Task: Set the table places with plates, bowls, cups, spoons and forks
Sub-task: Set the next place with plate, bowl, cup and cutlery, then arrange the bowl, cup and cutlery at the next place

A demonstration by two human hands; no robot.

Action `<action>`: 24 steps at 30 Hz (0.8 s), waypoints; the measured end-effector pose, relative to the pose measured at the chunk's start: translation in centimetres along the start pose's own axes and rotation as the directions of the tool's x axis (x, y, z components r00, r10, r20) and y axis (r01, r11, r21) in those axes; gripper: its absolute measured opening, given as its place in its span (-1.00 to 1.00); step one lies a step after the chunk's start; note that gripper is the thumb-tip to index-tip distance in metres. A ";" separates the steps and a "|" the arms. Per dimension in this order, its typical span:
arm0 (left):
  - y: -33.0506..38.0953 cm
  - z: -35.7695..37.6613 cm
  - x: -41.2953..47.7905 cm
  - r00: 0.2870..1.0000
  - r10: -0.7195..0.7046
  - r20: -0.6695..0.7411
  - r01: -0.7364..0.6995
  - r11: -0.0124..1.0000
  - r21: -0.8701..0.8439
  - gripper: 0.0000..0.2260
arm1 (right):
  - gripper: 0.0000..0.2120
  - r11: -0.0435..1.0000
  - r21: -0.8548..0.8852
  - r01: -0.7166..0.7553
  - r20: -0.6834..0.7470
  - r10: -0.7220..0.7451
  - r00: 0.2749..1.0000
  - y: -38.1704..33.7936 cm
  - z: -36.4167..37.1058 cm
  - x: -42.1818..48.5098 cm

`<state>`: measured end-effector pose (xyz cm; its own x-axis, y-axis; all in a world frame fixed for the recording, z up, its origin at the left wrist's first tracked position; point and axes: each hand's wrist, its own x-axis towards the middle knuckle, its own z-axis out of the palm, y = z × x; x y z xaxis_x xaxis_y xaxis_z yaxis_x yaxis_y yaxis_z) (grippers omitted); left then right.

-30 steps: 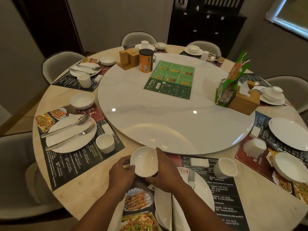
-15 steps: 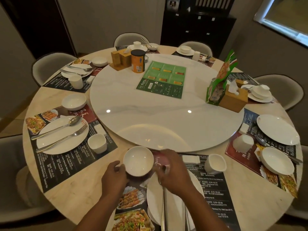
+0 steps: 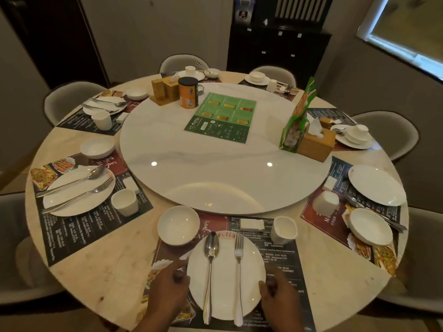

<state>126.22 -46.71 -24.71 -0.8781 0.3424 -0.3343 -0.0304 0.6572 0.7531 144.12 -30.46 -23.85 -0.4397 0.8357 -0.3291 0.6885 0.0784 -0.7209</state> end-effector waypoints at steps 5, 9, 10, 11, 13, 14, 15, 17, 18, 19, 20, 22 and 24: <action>0.4 0.3 -0.8 0.998 0.013 -0.064 -0.011 0.999 0.032 -0.72 | -0.62 0.999 0.038 0.004 0.002 -0.004 1.000 0.9 -0.1 0.6; 0.1 0.6 -0.8 0.997 -0.008 -0.081 0.011 0.999 0.037 -0.72 | -0.60 0.998 0.058 0.017 0.005 -0.017 1.000 1.1 -0.1 0.6; 0.1 0.7 -0.9 0.996 -0.018 -0.083 0.021 0.999 0.039 -0.73 | -0.61 0.998 0.057 0.017 0.008 -0.018 1.000 1.0 -0.1 0.6; 0.1 0.7 -1.0 0.996 -0.020 -0.088 0.023 0.999 0.031 -0.73 | -0.61 0.999 0.046 0.016 0.010 -0.016 1.000 0.9 -0.2 0.5; 0.3 0.6 -1.2 0.995 -0.013 -0.098 0.016 0.999 0.036 -0.74 | -0.63 0.999 0.041 0.013 0.020 -0.014 1.000 0.8 -0.2 0.2; 0.4 0.5 -1.2 0.995 -0.012 -0.099 0.016 0.999 0.036 -0.74 | -0.64 0.999 0.048 0.017 0.026 -0.018 1.000 0.8 -0.3 0.2; 0.3 0.5 -1.1 0.995 -0.003 -0.098 0.005 1.000 0.021 -0.75 | -0.66 0.999 0.050 0.019 0.034 -0.021 0.999 0.6 -0.5 0.0; 1.0 0.3 -1.7 0.996 0.024 -0.083 -0.022 1.000 0.021 -0.75 | -0.67 0.998 0.054 0.020 0.055 -0.023 0.998 0.4 -0.9 -0.1; 1.4 0.1 -2.0 0.996 0.035 -0.079 -0.032 0.999 0.032 -0.77 | -0.66 0.998 0.054 0.014 0.068 -0.018 0.998 0.5 -1.1 -0.1; 1.6 0.1 -2.1 0.996 0.042 -0.077 -0.041 0.999 0.022 -0.78 | -0.64 0.999 0.045 0.006 0.086 -0.010 0.996 0.6 -1.4 -0.1; 1.9 0.0 -2.4 0.996 0.035 -0.086 -0.033 0.999 0.015 -0.80 | -0.64 1.000 0.028 0.004 0.108 -0.007 0.994 0.7 -1.9 -0.3; 2.3 -0.2 -3.0 0.993 0.039 -0.115 -0.036 0.999 0.020 -0.84 | -0.68 0.999 -0.051 0.017 0.162 -0.009 0.987 1.2 -3.4 -0.6; 2.5 0.1 -3.4 0.988 0.073 -0.133 -0.071 0.997 0.022 -0.84 | -0.71 0.988 -0.150 0.042 0.241 -0.005 0.971 2.2 -5.3 -0.5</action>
<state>129.19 -46.16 -21.73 -0.9336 0.2974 -0.1999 0.0426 0.6461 0.7621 148.87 -27.85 -22.01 -0.5690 0.6799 -0.4625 0.7481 0.1943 -0.6345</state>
